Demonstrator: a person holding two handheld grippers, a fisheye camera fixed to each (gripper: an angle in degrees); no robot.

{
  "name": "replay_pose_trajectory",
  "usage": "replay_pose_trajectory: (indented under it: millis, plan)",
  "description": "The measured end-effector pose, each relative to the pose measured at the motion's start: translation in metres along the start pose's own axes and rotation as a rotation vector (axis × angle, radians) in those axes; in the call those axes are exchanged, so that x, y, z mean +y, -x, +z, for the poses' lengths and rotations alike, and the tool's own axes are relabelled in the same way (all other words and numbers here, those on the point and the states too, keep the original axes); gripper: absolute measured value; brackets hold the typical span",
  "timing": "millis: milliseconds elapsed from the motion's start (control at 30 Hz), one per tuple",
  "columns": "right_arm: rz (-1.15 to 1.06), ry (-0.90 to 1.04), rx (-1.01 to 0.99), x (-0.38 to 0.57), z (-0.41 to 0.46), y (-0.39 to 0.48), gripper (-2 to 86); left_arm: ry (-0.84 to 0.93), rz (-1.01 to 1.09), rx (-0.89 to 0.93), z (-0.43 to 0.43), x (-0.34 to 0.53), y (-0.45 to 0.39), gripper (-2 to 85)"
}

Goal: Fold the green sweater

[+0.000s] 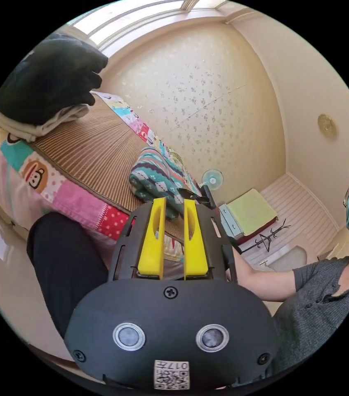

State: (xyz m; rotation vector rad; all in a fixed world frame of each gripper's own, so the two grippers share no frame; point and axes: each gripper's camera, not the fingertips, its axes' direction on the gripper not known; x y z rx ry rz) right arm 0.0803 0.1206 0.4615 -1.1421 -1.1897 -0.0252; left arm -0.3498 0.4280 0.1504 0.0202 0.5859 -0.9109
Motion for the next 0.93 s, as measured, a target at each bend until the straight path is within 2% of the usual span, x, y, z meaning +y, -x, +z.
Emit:
replay_pose_trajectory:
  millis: [167,267,400,500,533,600,700,767,800,867,900,933]
  plan:
    - [-0.044,0.073,0.036,-0.062,0.126,0.116,18.7,-0.043,-0.084,-0.014,-0.032,-0.004,0.019,7.4]
    - [-0.013,0.051,0.074,-0.071,0.162,0.141,19.5,-0.039,-0.102,-0.013,-0.040,-0.006,0.019,7.4]
    - [-0.073,0.107,0.058,-0.055,0.150,0.144,19.4,-0.007,-0.053,-0.042,-0.040,-0.010,0.010,7.2]
    - [-0.170,0.043,0.056,-0.006,0.109,0.142,16.5,0.063,0.000,-0.166,-0.023,-0.013,0.006,6.3]
    - [-0.189,0.019,0.084,0.019,0.089,0.139,12.1,0.106,-0.009,-0.254,-0.013,-0.015,0.006,5.1]
    - [-0.192,-0.024,0.191,0.059,0.059,0.130,7.0,0.154,-0.025,-0.337,0.006,-0.021,0.004,2.3]
    - [-0.195,-0.082,0.398,0.137,0.009,0.110,3.4,0.237,-0.024,-0.180,0.043,-0.035,0.001,-0.4]
    - [-0.176,-0.161,0.694,0.210,-0.033,0.108,2.0,0.298,-0.004,-0.072,0.077,-0.042,-0.009,-0.8]
    - [-0.166,-0.185,0.770,0.228,-0.043,0.109,1.7,0.311,0.009,-0.061,0.085,-0.042,-0.014,-0.8]
    - [-0.106,-0.376,1.011,0.306,-0.087,0.114,1.2,0.362,0.056,-0.036,0.116,-0.040,-0.035,-0.9]
    - [-0.082,-0.458,1.038,0.326,-0.099,0.114,1.1,0.374,0.065,-0.024,0.123,-0.038,-0.040,-1.0]
    - [-0.035,-0.637,1.035,0.367,-0.122,0.111,0.9,0.395,0.082,0.007,0.136,-0.033,-0.051,-1.0]
